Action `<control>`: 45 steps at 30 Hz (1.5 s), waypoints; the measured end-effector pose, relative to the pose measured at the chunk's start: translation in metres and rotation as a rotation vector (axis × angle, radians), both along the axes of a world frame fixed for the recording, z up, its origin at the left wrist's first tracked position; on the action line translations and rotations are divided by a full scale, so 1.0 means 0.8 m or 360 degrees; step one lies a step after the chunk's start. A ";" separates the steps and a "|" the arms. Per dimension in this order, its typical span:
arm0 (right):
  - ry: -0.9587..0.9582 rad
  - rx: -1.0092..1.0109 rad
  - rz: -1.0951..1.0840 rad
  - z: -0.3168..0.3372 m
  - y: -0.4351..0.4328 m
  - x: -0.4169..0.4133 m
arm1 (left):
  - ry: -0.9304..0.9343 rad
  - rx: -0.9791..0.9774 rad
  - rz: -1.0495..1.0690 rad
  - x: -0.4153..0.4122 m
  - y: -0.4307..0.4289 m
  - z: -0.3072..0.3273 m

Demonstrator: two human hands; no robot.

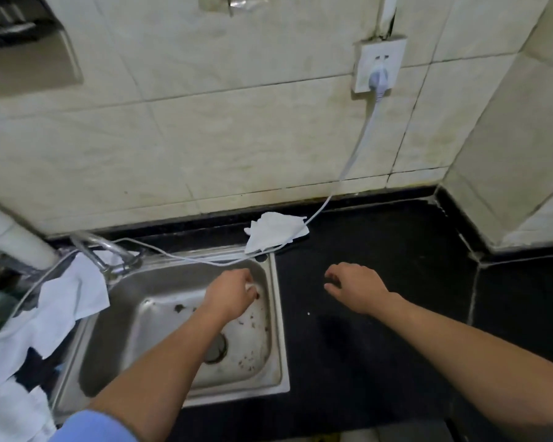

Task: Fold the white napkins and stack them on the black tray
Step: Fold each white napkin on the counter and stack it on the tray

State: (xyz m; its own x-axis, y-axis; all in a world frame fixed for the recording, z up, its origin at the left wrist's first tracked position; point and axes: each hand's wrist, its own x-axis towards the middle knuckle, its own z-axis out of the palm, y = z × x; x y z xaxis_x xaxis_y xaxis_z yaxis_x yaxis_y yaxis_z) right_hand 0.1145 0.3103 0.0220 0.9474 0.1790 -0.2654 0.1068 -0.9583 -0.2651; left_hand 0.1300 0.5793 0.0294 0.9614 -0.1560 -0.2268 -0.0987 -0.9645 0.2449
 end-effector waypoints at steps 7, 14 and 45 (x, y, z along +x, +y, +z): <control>0.0177 0.0062 0.0049 -0.051 -0.004 0.090 | 0.0074 -0.0038 0.0028 0.127 -0.032 -0.047; 0.0248 0.0117 -0.0035 -0.118 -0.019 0.100 | 0.0027 0.0038 -0.0114 0.257 -0.070 -0.112; 0.0305 0.0074 -0.0724 -0.041 -0.114 -0.006 | 0.0013 -0.1311 -0.0179 0.159 -0.214 0.057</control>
